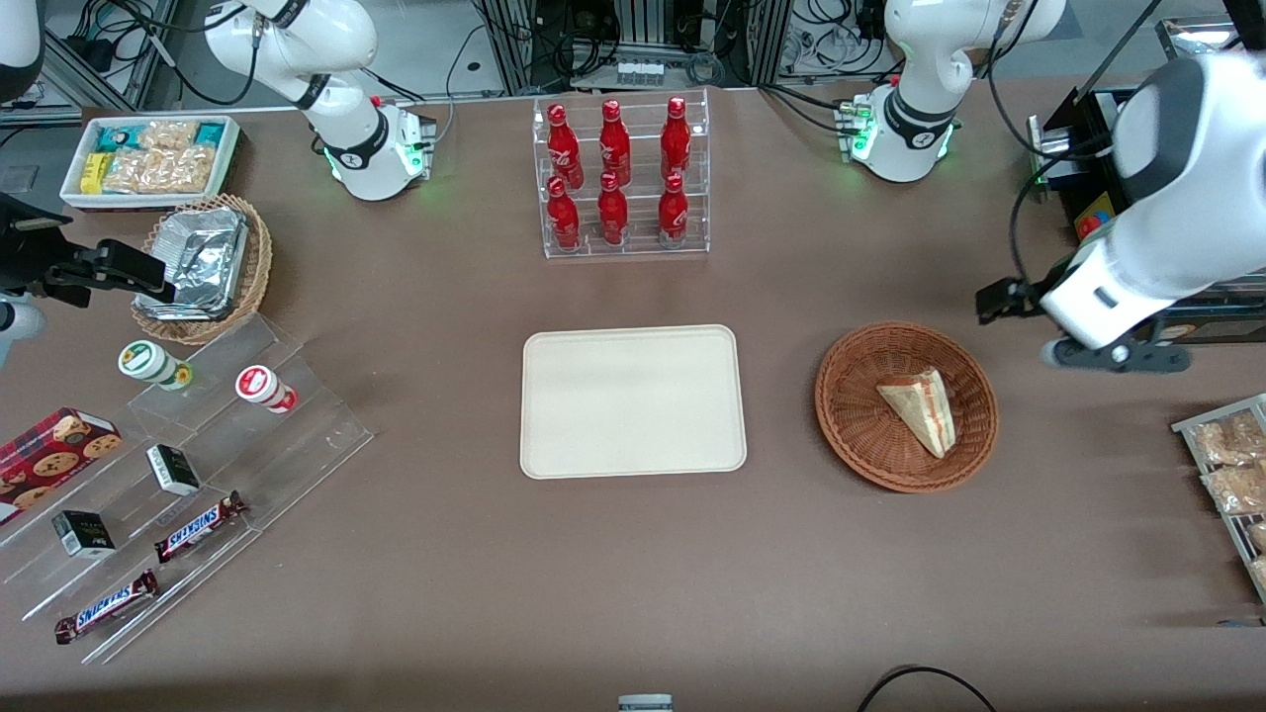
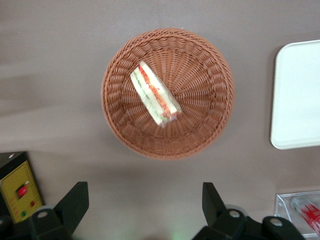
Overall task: Place sandwich from basket to tray
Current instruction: 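Move the open left gripper down over the wrapped sandwich in the basket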
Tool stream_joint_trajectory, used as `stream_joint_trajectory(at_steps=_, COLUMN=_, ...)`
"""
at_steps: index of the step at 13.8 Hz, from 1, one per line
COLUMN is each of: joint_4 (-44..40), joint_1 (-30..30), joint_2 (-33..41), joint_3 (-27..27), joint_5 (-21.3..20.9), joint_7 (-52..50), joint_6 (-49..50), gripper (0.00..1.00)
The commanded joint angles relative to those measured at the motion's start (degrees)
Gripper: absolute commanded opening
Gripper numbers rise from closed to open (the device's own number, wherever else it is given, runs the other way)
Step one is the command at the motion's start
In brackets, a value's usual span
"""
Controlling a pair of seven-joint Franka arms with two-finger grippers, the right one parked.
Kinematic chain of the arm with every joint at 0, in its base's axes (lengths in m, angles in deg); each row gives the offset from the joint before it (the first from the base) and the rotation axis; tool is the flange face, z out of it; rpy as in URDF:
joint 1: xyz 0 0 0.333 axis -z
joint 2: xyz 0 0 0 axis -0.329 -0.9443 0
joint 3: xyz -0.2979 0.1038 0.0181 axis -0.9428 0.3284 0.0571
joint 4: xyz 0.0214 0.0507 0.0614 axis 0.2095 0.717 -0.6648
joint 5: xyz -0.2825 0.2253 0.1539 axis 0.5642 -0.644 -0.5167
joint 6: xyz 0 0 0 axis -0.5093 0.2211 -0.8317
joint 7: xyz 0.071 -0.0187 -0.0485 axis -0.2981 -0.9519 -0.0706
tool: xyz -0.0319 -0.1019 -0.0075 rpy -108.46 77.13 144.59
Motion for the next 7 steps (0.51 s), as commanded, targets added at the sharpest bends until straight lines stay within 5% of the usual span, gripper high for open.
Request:
stream_joint_trajectory(at_steps=1, joint_4=9.06, joint_1=0.47, joint_2=2.20, joint_3=0.16, joint_5=0.04, joint_7=-0.52, joint_6=-8.59, gripper=1.00)
stream_joint_trajectory(at_steps=7, joint_4=22.62, joint_1=0.47, joint_2=2.29, joint_3=0.25, joint_5=-0.05, joint_7=-6.12, joint_6=-27.69, gripper=1.00)
